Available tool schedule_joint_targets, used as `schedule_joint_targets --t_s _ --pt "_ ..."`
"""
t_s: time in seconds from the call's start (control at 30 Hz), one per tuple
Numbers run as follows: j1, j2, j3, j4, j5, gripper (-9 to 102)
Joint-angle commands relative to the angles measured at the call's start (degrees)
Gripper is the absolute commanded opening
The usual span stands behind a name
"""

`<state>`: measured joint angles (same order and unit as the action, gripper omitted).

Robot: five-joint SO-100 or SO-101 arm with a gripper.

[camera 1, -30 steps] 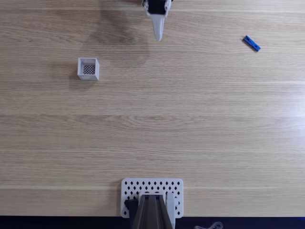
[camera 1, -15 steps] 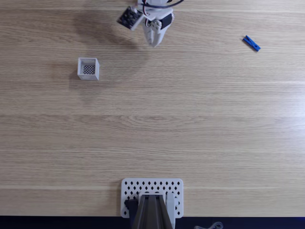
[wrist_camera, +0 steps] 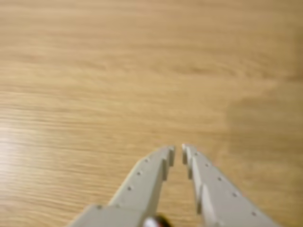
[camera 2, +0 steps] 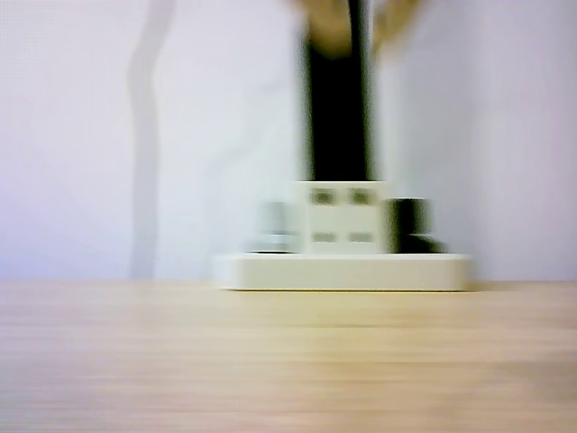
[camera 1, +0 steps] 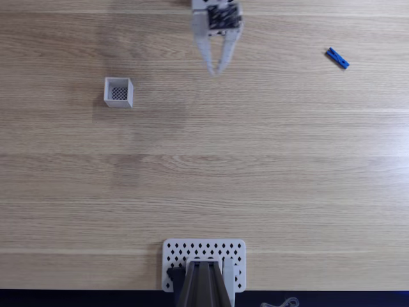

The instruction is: Grasp a peg and put it in the crate.

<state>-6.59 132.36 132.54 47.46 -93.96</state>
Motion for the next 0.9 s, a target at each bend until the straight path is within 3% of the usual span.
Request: schedule_joint_targets --t_s 0.0,0.3,0.43,0.63,0.87 --pt "-3.4 -0.7 -10.5 3.0 -0.9 0" --pt "-30.6 -1.6 -17.7 27.2 1.1 0" --pt "-41.9 -1.8 -16.3 33.3 7.6 0" --pt "-56.6 -6.4 -9.7 27.0 17.6 0" --pt "-62.0 -16.3 -6.5 6.2 24.5 0"
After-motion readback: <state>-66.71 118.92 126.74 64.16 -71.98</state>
